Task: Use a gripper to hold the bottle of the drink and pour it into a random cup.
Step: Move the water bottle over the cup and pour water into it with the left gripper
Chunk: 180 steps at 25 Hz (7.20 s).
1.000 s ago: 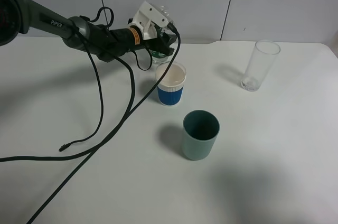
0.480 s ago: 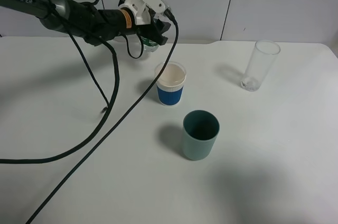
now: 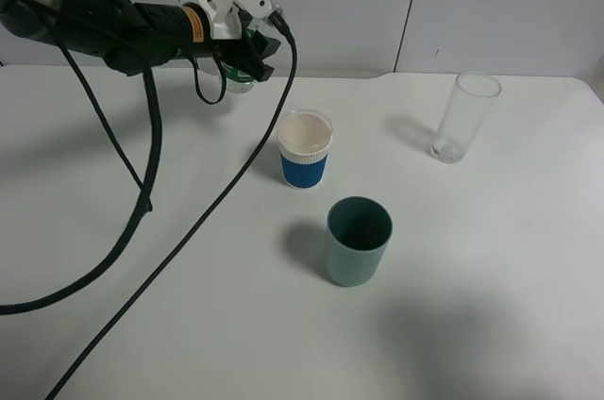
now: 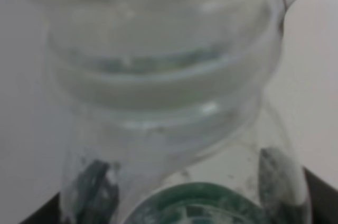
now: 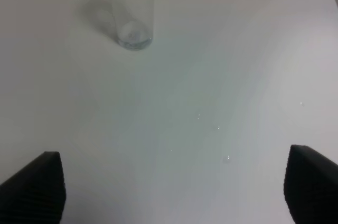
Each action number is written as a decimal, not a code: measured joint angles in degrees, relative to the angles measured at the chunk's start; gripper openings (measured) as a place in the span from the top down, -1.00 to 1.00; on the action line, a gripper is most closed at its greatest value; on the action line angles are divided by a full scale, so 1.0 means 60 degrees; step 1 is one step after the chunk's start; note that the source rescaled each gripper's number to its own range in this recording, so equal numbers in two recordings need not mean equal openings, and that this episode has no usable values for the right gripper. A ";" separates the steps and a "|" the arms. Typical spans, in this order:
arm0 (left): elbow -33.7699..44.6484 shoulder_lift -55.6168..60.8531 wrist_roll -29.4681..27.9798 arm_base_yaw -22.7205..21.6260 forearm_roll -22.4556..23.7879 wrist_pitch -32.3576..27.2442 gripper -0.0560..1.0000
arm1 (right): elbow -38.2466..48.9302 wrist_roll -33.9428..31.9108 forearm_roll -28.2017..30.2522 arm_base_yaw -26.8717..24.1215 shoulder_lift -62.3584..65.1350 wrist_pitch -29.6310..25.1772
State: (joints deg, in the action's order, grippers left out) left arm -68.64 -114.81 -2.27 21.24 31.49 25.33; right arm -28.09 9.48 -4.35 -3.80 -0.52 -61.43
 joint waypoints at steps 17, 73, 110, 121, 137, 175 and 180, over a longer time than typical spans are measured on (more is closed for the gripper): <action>0.2483 0.1420 0.4249 0.0000 -0.3609 0.0117 0.89 | 0.0000 0.0000 0.0000 0.0000 0.0000 0.0000; 0.3096 0.0939 1.9268 0.3139 -1.3129 0.3088 0.88 | 0.0000 0.0000 0.0000 0.0000 0.0000 0.0000; 0.2606 0.0466 2.1848 0.3581 -1.4707 0.3331 0.88 | 0.0000 0.0000 0.0000 0.0000 0.0000 0.0000; 0.2492 0.0458 2.2334 0.3581 -1.5210 0.3338 0.88 | 0.0000 0.0000 0.0000 0.0000 0.0000 0.0000; 0.2370 0.0458 2.3308 0.3894 -1.6234 0.3342 0.88 | 0.0000 0.0000 0.0000 0.0000 0.0000 0.0000; 0.1879 0.0015 2.4487 0.3999 -1.5996 0.3930 0.87 | 0.0000 0.0000 0.0000 0.0000 0.0000 0.0000; 0.1879 0.0015 2.4583 0.3999 -1.5989 0.4011 0.87 | 0.0000 0.0000 0.0000 0.0000 0.0000 0.0000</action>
State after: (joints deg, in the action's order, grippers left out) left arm -57.37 -114.72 145.23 45.24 -64.44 49.40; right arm -28.09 9.48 -4.35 -3.80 -0.52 -61.43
